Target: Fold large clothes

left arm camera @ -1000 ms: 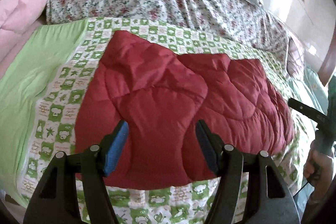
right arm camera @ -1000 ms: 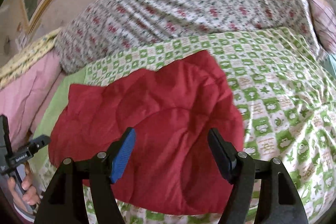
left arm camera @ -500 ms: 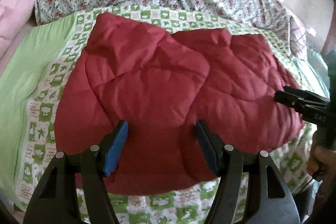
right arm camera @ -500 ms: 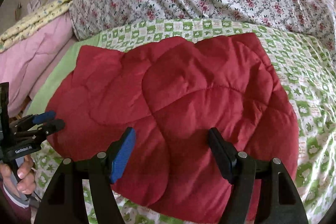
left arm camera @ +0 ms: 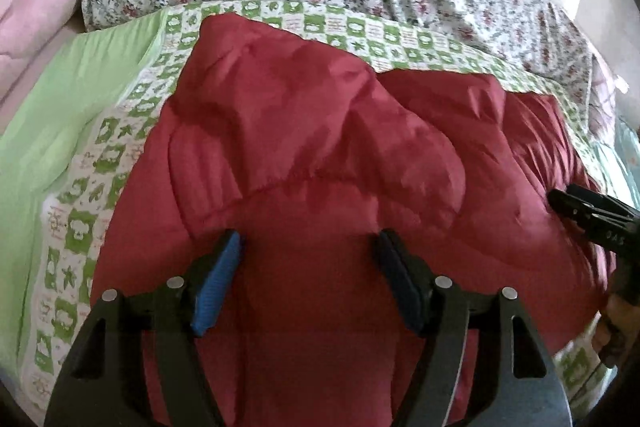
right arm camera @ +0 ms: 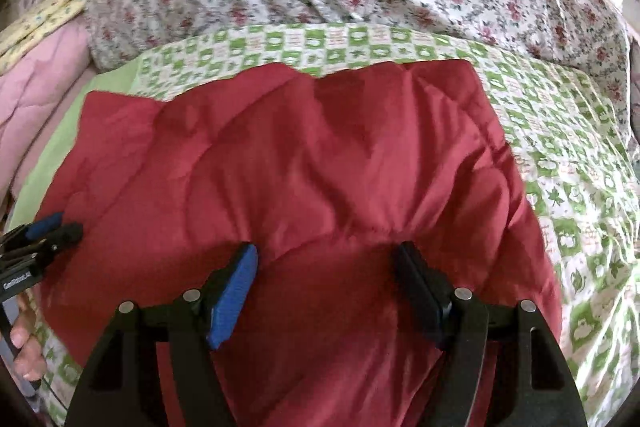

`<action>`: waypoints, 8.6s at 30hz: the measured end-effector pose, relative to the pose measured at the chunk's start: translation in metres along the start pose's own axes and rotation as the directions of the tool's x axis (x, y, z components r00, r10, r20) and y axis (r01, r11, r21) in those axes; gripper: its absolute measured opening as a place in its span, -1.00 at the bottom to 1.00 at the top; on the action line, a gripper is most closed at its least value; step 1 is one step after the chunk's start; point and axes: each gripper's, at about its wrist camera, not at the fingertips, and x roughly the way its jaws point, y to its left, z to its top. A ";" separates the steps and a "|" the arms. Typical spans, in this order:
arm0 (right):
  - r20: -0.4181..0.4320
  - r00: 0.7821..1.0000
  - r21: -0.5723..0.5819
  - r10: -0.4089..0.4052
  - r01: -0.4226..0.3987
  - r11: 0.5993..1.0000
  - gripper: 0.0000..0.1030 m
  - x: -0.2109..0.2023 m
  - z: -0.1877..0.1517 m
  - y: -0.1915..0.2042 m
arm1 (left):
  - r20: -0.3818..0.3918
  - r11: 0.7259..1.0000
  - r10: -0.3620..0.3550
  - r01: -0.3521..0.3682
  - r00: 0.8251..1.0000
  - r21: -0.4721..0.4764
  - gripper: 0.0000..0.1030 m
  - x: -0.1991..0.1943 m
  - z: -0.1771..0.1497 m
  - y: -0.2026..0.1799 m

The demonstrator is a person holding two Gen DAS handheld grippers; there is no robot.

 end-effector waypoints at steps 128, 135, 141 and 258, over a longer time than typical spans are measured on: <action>-0.032 0.997 0.085 0.072 -0.069 0.994 0.67 0.020 0.006 -0.011 | -0.121 0.981 0.187 -0.178 0.975 0.083 0.56 0.013 0.016 -0.020; -0.043 0.994 0.072 0.101 -0.098 0.993 0.69 0.022 0.008 -0.014 | -0.078 0.975 0.223 -0.222 0.972 0.018 0.55 -0.029 0.005 -0.020; -0.033 0.992 0.062 0.125 -0.123 0.990 0.68 0.008 0.010 -0.015 | -0.141 0.975 0.219 -0.221 0.965 -0.002 0.57 -0.004 -0.012 -0.014; -0.107 0.992 -0.063 0.067 -0.074 0.995 0.91 -0.110 -0.062 0.067 | -0.131 0.978 0.188 -0.172 0.973 0.120 0.73 -0.095 -0.046 -0.036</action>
